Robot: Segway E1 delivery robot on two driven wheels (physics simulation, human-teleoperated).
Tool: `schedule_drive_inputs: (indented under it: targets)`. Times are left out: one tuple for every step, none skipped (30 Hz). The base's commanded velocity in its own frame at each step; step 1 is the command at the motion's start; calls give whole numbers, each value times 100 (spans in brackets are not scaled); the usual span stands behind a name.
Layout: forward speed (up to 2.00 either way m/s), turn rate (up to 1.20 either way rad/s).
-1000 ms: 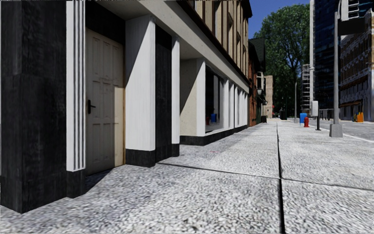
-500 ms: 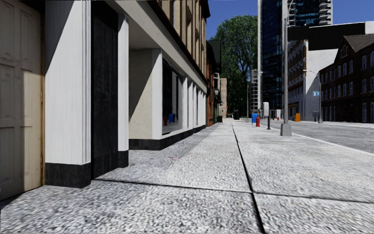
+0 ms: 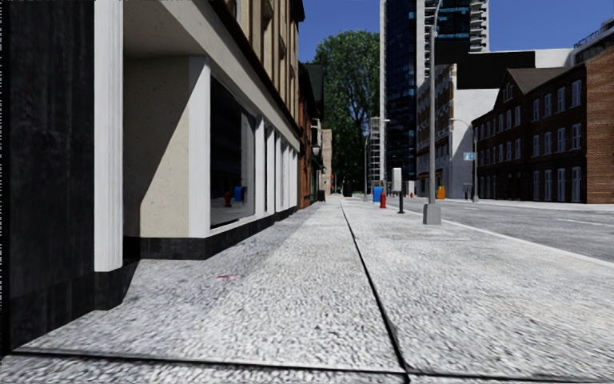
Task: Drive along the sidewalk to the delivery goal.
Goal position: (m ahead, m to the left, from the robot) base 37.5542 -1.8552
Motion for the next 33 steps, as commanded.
schedule_drive_inputs:
  targets:
    - [200,0]
    - [200,0]
    - [200,0]
    - [200,0]
    - [200,0]
    - [200,0]
    - [200,0]
    - [200,0]
    - [200,0]
    - [200,0]
    - [200,0]
    - [200,0]
    - [200,-5]
    - [200,-15]
    - [200,-18]
    - [200,-19]
    - [200,-19]
    - [200,-19]
    - [200,-19]
    - [200,-20]
    - [200,-20]
    - [200,-20]
    - [200,-22]
    - [200,-22]
    - [200,-22]
    - [200,-23]
    - [200,-23]
    - [200,-23]
    - [200,-23]
    - [200,-23]
    - [200,-23]
    - [200,-23]
    - [200,-24]
